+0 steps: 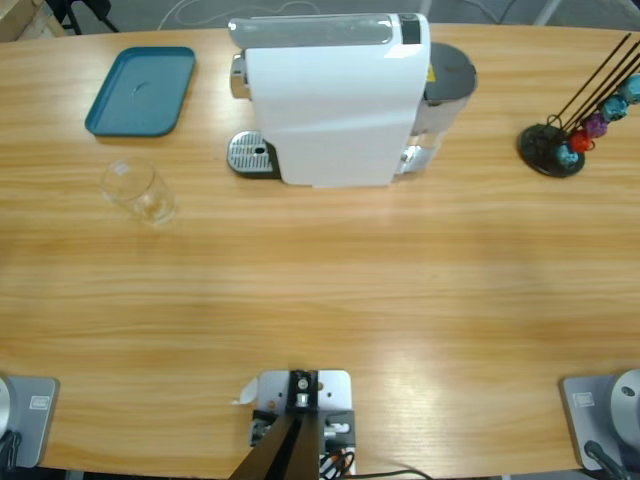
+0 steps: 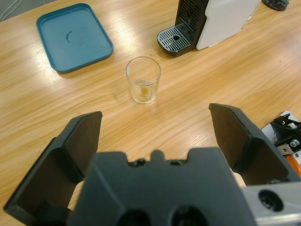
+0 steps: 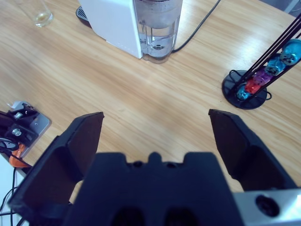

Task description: Pour coffee

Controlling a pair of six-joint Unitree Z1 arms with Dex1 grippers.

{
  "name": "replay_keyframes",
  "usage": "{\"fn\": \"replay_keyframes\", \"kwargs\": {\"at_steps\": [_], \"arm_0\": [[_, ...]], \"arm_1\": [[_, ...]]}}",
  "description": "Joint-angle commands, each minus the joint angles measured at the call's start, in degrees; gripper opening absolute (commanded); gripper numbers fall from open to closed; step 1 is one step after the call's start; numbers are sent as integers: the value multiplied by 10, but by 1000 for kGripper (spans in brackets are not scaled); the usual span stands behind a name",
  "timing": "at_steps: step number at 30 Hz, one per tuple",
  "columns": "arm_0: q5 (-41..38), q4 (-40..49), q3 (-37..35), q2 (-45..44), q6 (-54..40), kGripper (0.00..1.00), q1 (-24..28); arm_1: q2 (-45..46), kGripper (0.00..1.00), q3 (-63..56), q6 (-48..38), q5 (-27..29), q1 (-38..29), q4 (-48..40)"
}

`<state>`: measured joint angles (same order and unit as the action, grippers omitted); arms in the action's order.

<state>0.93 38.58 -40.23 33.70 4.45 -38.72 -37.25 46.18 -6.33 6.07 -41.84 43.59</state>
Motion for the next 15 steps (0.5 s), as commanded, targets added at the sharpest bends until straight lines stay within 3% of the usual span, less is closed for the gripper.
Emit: {"fn": "replay_keyframes", "kwargs": {"at_steps": [1,5,8,11,15], "arm_0": [[6,0,17,-13,6,1000,0],[7,0,16,-5,6,1000,0],[36,-50,9,-3,9,1000,0],[5,9,-94,153,71,1000,6],[-112,-23,-199,306,154,1000,26]], "arm_1": [[14,1000,-15,-8,-4,-6,-1],[12,1000,-14,-8,-4,-6,-2],[12,1000,-14,-7,-5,-6,-1],[12,1000,-14,-5,-8,-6,-1],[12,1000,-14,-4,-10,-6,-1]]}}
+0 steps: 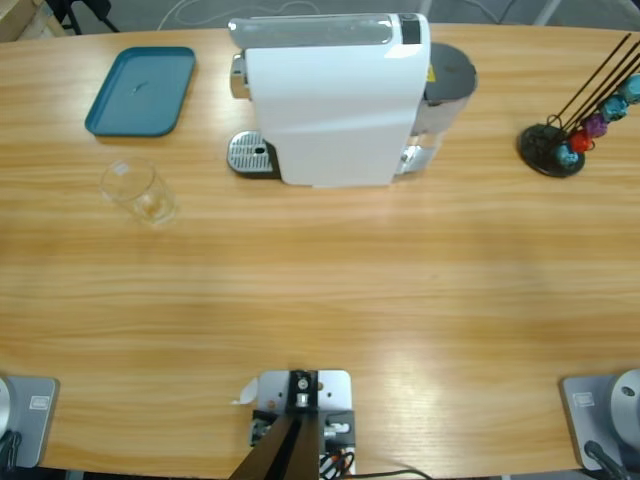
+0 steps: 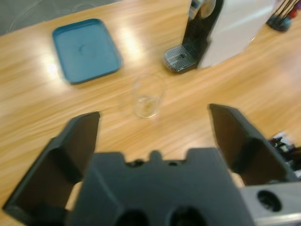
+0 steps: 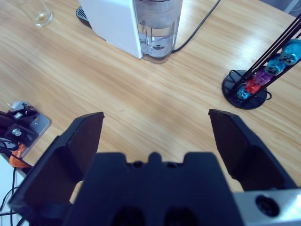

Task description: Pour coffee

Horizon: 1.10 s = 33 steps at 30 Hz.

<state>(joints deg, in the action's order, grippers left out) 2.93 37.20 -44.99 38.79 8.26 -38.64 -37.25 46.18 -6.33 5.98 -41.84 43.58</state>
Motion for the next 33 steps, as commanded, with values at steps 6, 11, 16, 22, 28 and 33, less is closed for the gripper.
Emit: {"fn": "replay_keyframes", "kwargs": {"at_steps": [6,11,16,22,28,33], "arm_0": [[-272,-131,-192,418,235,988,62],[-285,-194,-241,505,281,931,78],[-391,-194,-306,596,303,881,72],[-396,-193,-310,633,303,881,69],[-395,-194,-333,655,303,881,68],[-392,-194,-357,673,301,630,59]], "arm_1": [[18,1000,-15,-2,-12,-6,-2],[26,1000,-18,-2,-12,-6,-6],[36,1000,-21,-2,-14,-6,-11],[36,1000,-21,-2,-14,-6,-11],[37,1000,-21,-2,-13,-6,-12],[37,1000,-22,-3,-13,-6,-12]]}}
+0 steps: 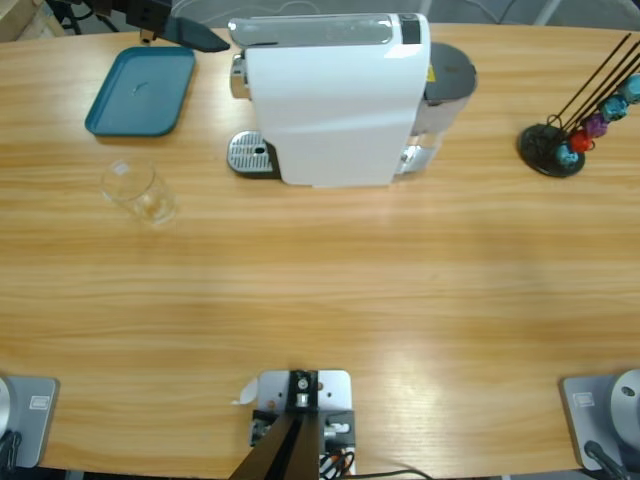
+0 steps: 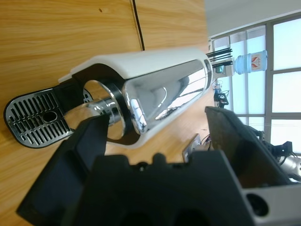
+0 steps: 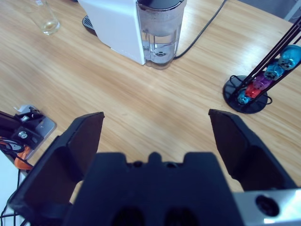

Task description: Pour coffee

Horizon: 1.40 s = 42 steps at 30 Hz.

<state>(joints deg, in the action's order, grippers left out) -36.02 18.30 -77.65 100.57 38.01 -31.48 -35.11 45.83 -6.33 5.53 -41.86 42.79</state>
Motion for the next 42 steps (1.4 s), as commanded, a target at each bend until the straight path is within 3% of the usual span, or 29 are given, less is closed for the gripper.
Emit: {"fn": "replay_keyframes", "kwargs": {"at_steps": [1,3,5,6,8,23,33,42], "arm_0": [[-3,-5,-32,56,3,538,-18],[-2,-5,-32,52,2,449,-26],[-2,-5,-30,50,0,250,-29],[-2,-5,-28,47,0,230,-30],[1,-5,-22,41,-1,12,-30],[44,-4,-5,-10,-3,0,-27],[37,5,-10,-40,-15,0,-31],[-12,3,-102,-37,21,0,-36]], "arm_1": [[15,1000,-18,-3,-9,-6,-4],[14,1000,-18,-3,-9,-6,-4],[13,1000,-18,-3,-9,-6,-5],[13,1000,-18,-3,-9,-6,-5],[12,1000,-18,-3,-9,-6,-5],[10,1000,-19,-5,-6,-6,-9],[-57,1000,-9,-47,-2,-6,-19],[-68,987,-11,-47,4,-7,-19]]}}
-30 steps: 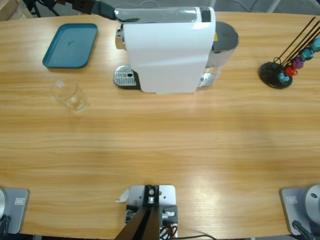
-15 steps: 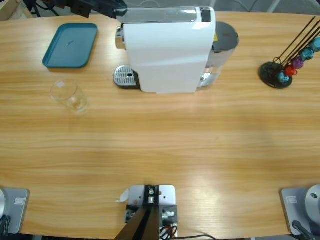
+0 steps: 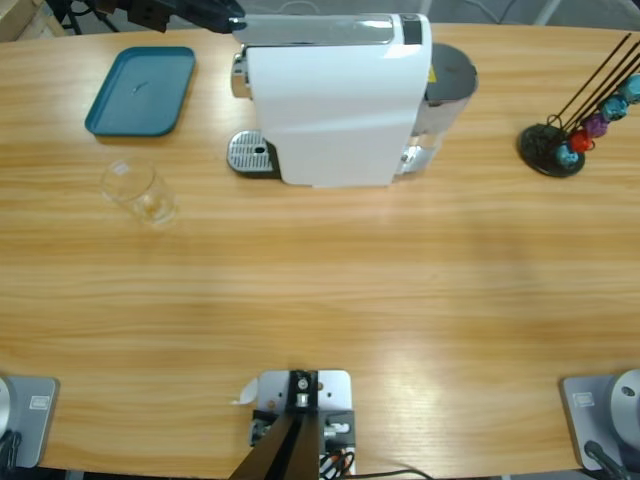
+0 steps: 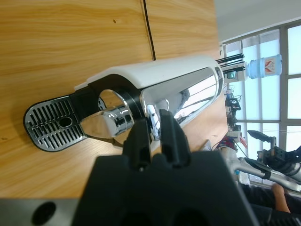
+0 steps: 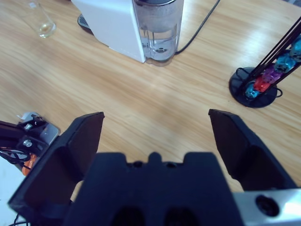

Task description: Pour coffee

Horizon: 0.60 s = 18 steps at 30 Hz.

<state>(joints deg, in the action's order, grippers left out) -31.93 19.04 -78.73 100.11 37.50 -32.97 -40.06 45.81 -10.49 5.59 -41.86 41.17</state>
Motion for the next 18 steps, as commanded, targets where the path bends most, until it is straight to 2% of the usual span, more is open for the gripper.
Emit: {"fn": "replay_keyframes", "kwargs": {"at_steps": [1,4,7,8,9,10,11,13,16,18], "arm_0": [[-55,-4,-94,-32,26,0,-22],[-60,-5,-101,-28,27,0,-27],[-116,-21,-107,-17,22,0,-30],[-144,-30,-108,-15,14,86,-32],[-151,-36,-109,-17,-3,571,-40],[-140,-31,-105,-27,-31,890,-48],[-93,-26,-84,-49,-82,982,-60],[30,-10,-44,-88,-193,1000,-81],[200,118,-33,-121,-353,1000,-117],[310,165,-3,-135,-455,1000,-158]], "arm_1": [[-20,983,-10,-6,3,-7,-4],[-25,979,-8,-7,-5,-7,-2],[-46,844,4,-17,-10,-7,19],[-49,827,12,-16,2,-7,26],[-50,790,21,-3,21,-7,35],[-48,767,28,36,43,-6,39],[-49,769,30,50,56,-3,31],[-66,775,28,51,77,1,13],[-85,770,15,35,111,14,-30],[-100,769,14,24,120,52,-52]]}}
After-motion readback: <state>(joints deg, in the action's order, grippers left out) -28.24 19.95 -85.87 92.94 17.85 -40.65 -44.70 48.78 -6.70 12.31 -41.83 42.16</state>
